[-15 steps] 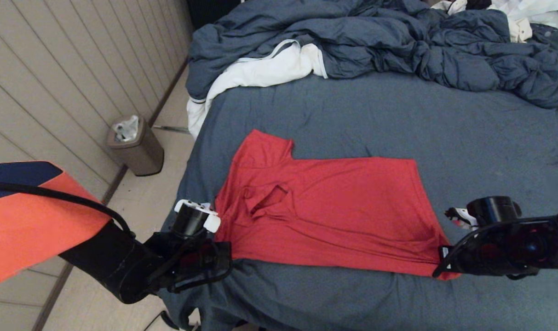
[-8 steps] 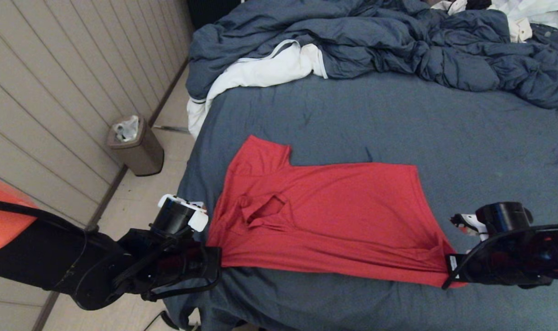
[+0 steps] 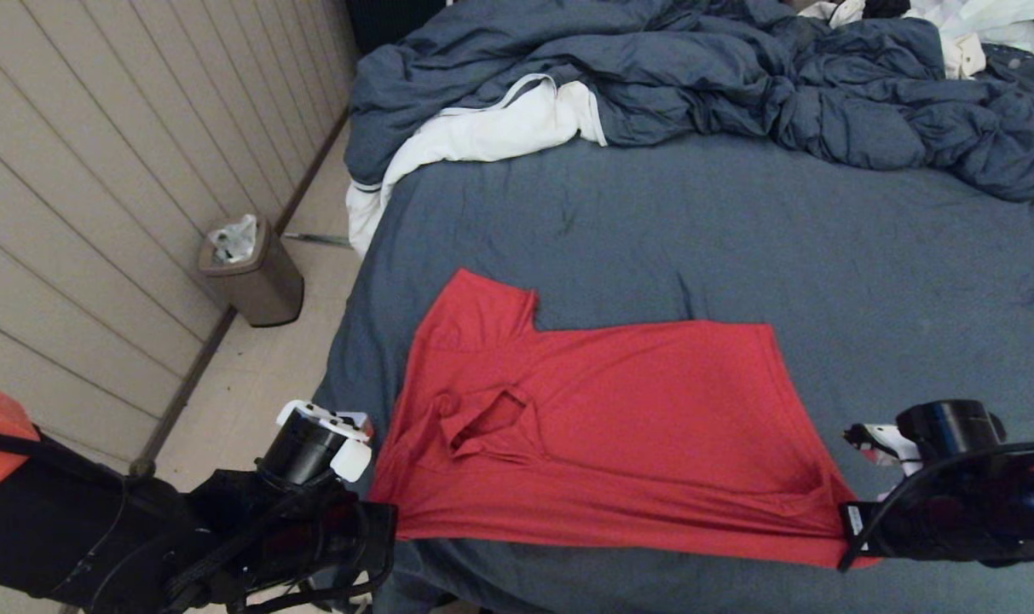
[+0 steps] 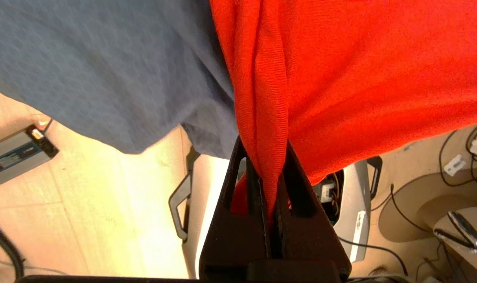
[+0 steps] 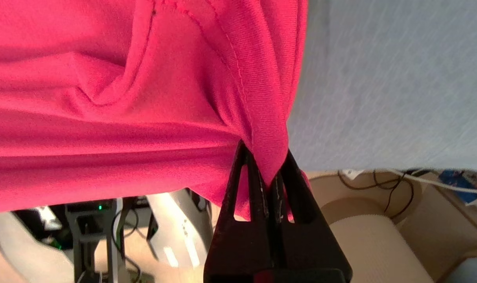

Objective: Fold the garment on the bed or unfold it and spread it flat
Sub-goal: Fold the red T-shirt

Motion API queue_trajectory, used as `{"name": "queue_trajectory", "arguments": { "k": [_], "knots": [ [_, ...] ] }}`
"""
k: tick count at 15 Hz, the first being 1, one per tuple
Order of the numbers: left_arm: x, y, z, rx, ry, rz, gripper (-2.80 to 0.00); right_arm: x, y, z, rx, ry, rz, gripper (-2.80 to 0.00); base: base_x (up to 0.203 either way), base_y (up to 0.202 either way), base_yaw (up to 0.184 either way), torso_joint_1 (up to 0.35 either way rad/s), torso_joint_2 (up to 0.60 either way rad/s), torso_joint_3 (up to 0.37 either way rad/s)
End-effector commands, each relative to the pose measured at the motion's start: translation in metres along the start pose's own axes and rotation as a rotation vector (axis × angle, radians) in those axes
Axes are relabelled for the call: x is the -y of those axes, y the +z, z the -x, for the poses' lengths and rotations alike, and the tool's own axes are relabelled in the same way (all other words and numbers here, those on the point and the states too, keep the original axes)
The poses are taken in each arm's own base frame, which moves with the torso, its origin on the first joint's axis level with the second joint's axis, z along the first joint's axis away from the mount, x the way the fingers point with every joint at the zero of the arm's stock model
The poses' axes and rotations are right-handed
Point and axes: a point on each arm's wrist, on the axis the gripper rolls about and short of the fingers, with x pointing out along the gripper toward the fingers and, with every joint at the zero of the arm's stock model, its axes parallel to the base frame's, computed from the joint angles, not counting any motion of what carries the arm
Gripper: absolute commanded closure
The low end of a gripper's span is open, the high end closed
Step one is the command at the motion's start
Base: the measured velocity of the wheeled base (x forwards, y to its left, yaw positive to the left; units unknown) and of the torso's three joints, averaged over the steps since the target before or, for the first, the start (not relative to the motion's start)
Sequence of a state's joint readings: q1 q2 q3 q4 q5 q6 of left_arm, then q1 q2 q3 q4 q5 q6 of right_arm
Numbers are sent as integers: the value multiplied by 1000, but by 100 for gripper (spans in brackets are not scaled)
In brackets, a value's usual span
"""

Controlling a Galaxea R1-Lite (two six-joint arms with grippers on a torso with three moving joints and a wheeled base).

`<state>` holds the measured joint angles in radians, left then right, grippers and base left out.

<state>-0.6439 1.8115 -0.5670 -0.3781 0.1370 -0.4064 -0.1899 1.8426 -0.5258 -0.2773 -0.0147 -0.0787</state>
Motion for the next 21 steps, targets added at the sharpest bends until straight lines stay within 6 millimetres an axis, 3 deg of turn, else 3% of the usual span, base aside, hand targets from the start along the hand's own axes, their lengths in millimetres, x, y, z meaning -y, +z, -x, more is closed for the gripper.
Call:
{"name": "queue_trajectory", "arguments": {
  "k": [1, 12, 13, 17, 21],
  "knots": [
    [-1, -5, -1, -1, -1, 2, 0, 0, -4, -2, -16, 2, 1, 0, 0, 0, 0, 0, 0, 0],
    [-4, -17, -9, -17, -5, -3, 0, 0, -9, -5, -41, 4, -1, 0, 0, 0, 0, 0, 0, 0],
    [-2, -18, -12, -16, -9, -8, -280, -1, -9, -6, -41, 5, 0, -280, 0, 0, 0, 0, 0, 0],
    [-1, -17, -6, 37, -18, -2, -280, 0, -1, -1, 6, 7, 0, -280, 0, 0, 0, 0, 0, 0],
    [-8, 4, 16, 160, -25, 41, -280, 5, 12, 15, 93, -3, -15, -280, 0, 0, 0, 0, 0, 0]
  ]
}}
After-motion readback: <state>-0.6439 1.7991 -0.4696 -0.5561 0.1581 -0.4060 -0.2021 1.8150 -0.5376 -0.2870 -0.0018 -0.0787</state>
